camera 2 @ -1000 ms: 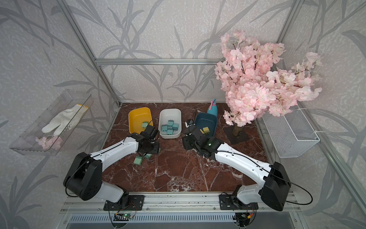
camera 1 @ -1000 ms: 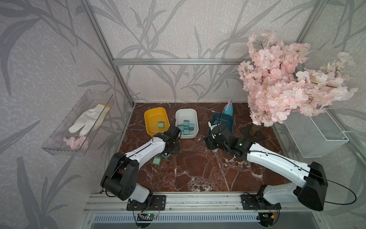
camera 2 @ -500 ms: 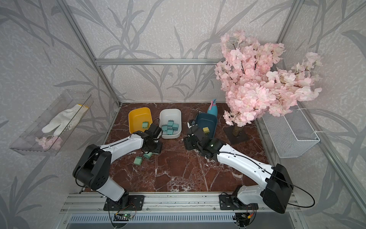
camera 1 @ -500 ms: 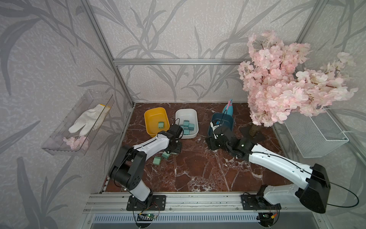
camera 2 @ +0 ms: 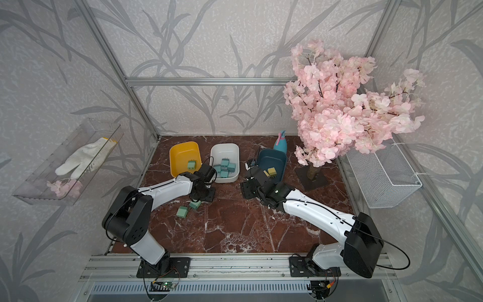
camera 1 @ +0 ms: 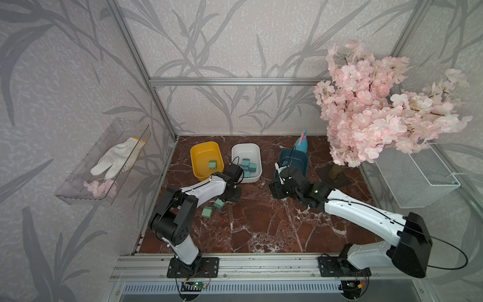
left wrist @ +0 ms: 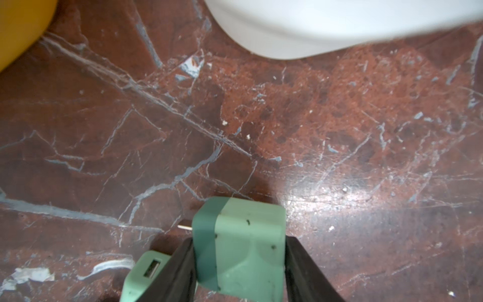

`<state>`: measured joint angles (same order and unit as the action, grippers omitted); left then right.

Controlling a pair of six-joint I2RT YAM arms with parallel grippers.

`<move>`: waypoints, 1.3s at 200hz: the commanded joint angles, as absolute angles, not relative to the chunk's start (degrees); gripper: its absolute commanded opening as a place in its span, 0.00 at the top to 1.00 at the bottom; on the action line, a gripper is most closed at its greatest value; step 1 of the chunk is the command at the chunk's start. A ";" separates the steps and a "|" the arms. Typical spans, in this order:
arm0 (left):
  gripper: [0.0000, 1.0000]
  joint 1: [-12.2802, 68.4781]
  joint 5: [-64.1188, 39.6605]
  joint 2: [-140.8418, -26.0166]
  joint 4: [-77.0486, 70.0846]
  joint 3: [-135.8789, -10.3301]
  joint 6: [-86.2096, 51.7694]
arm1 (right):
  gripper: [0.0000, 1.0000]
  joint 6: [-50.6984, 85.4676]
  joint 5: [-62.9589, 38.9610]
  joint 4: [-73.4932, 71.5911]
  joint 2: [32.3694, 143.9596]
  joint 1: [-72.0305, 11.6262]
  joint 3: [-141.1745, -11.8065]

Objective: Place the plugs by color into the storage box
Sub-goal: Pick up the plug from the center of the board, then place the plug in the storage box.

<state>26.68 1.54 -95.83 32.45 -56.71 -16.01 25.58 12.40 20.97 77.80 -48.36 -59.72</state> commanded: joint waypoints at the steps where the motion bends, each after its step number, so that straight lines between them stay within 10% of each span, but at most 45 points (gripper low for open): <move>1: 0.49 27.60 2.55 -95.89 33.66 -57.58 -15.23 | 0.31 26.10 12.22 19.83 78.18 -48.15 -61.01; 195: 0.50 28.24 16.32 -80.60 39.72 -60.84 -13.48 | 0.31 29.27 7.04 18.72 78.06 -48.25 -59.50; 260: 0.50 17.03 13.00 -87.81 40.44 -73.71 -9.00 | 0.31 28.66 5.97 17.66 79.97 -48.21 -60.54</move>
